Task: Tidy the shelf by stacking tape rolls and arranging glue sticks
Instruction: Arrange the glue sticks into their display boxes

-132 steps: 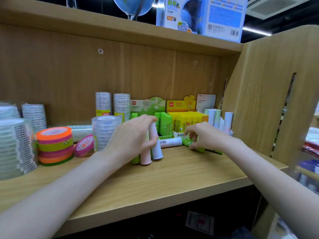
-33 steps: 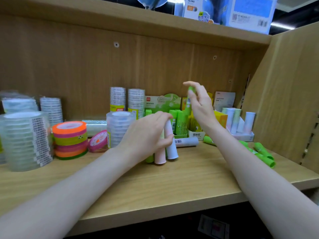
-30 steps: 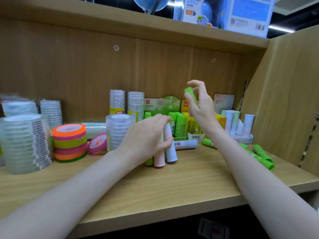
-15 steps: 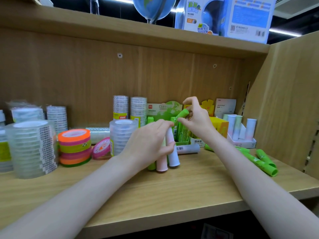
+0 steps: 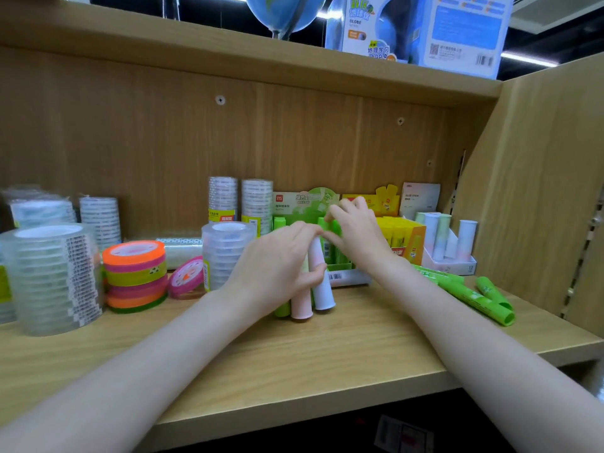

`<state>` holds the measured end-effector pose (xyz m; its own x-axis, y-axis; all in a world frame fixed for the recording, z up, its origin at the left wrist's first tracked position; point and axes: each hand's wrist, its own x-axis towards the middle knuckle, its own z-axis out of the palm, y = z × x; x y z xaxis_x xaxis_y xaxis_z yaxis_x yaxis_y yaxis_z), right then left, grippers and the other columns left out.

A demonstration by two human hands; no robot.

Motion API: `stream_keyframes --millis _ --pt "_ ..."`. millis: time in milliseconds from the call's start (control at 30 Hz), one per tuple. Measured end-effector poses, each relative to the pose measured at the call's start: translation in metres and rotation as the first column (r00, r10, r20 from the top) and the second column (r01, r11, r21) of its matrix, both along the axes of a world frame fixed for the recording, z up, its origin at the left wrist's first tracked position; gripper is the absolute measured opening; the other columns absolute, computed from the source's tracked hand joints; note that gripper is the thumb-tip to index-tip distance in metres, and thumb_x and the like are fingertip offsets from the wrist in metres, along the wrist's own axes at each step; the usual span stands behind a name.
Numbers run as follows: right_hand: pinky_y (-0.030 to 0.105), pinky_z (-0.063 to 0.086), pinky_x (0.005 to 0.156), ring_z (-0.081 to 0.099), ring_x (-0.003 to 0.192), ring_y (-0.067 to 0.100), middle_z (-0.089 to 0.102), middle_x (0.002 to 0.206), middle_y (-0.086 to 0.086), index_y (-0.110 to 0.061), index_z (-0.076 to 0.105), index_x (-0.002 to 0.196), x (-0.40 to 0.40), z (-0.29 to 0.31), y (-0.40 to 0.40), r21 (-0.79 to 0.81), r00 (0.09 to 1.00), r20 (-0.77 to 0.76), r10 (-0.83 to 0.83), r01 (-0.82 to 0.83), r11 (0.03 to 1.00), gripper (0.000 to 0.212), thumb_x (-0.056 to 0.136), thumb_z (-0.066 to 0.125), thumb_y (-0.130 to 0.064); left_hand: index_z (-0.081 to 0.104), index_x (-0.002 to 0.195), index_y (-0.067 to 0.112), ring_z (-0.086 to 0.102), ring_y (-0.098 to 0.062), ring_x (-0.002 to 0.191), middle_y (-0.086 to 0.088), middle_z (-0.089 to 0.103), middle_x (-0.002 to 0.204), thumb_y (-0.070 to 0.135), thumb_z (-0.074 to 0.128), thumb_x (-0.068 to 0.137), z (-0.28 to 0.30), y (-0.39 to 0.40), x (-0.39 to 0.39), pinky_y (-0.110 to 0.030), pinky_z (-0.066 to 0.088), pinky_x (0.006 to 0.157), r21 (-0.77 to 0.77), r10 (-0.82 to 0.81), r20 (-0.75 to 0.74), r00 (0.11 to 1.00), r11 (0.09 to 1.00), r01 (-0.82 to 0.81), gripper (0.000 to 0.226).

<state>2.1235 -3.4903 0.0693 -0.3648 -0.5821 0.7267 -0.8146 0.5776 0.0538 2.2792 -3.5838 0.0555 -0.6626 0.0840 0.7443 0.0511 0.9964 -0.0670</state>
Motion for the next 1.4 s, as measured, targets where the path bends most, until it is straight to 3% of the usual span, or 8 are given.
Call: stream_keyframes --millis 267,400,533,633,867,1000,1133,1400 --pt "0.041 0.034 0.095 0.032 0.123 0.026 0.036 0.134 0.008 -0.019 0.06 0.12 0.006 0.001 0.014 -0.025 0.985 0.167 -0.045 0.05 0.998 0.03 0.091 0.052 -0.024 0.061 0.108 0.013 0.066 -0.021 0.08 0.0 0.067 0.093 0.046 0.038 0.074 -0.001 -0.001 0.0 -0.029 0.049 0.053 -0.004 0.006 -0.019 1.0 1.0 -0.006 0.053" --pt "0.031 0.035 0.096 0.044 0.115 0.024 0.05 0.119 0.012 -0.01 0.062 0.115 0.019 0.01 0.065 -0.36 0.988 0.141 0.062 -0.007 0.933 0.027 0.09 0.052 -0.007 0.06 0.112 0.012 0.065 -0.021 0.086 0.0 0.066 0.099 0.046 0.042 0.077 -0.001 -0.002 -0.002 -0.03 0.049 0.057 -0.023 0.005 -0.032 0.999 1.0 -0.006 0.052" --pt "0.025 0.041 0.075 0.06 0.095 0.021 0.065 0.094 0.005 -0.01 0.066 0.1 0.021 0.0 0.112 0.038 0.933 0.336 -0.131 0.126 0.991 0.015 0.09 0.056 -0.014 0.051 0.124 0.015 0.058 -0.021 0.104 0.001 0.06 0.115 0.04 0.053 0.086 -0.001 -0.002 -0.002 -0.035 0.046 0.073 -0.006 0.007 -0.02 1.0 1.0 -0.007 0.046" --pt "0.018 0.031 0.065 0.056 0.103 0.02 0.061 0.105 0.003 -0.015 0.062 0.109 0.019 -0.018 0.12 0.242 0.914 0.314 -0.257 0.185 0.952 0.022 0.087 0.06 -0.02 0.049 0.126 0.015 0.056 -0.021 0.107 0.001 0.058 0.117 0.035 0.057 0.086 -0.002 0.0 0.0 -0.036 0.046 0.076 0.014 0.002 -0.019 1.0 1.0 -0.002 0.045" --pt "0.034 0.028 0.093 0.037 0.116 0.024 0.052 0.125 0.0 -0.021 0.049 0.12 0.011 -0.032 0.121 0.305 0.917 0.116 -0.382 0.333 0.892 0.03 0.091 0.052 -0.027 0.049 0.127 0.014 0.057 -0.021 0.107 0.001 0.059 0.117 0.036 0.058 0.086 -0.001 0.001 0.0 -0.036 0.046 0.076 0.02 0.001 -0.012 1.0 1.0 0.0 0.046" --pt "0.021 0.038 0.08 0.052 0.091 0.013 0.061 0.099 0.001 -0.014 0.057 0.103 0.018 -0.023 0.116 -0.087 0.962 0.27 -0.035 0.06 0.994 0.021 0.084 0.065 -0.02 0.054 0.121 0.013 0.061 -0.023 0.099 -0.001 0.062 0.11 0.043 0.047 0.079 0.0 0.0 0.0 -0.036 0.048 0.069 0.006 0.006 -0.015 1.0 1.0 -0.006 0.052" --pt "0.005 0.04 0.061 0.053 0.07 0.003 0.057 0.081 -0.004 -0.015 0.053 0.095 0.026 0.006 0.092 -0.548 0.909 0.311 0.276 -0.065 0.834 0.027 0.078 0.073 -0.017 0.056 0.119 0.012 0.062 -0.023 0.096 -0.001 0.064 0.108 0.043 0.045 0.077 0.0 0.0 -0.001 -0.035 0.049 0.066 0.005 0.005 -0.009 1.0 1.0 -0.005 0.054" --pt "0.033 0.048 0.079 0.06 0.085 0.024 0.065 0.092 0.008 -0.008 0.057 0.106 0.018 0.01 0.016 -0.341 0.935 0.214 0.283 -0.2 0.919 0.026 0.083 0.067 -0.012 0.06 0.113 0.013 0.065 -0.022 0.086 0.0 0.066 0.098 0.049 0.035 0.074 0.0 -0.001 0.0 -0.034 0.052 0.058 0.013 0.004 0.016 1.0 1.0 -0.005 0.058"
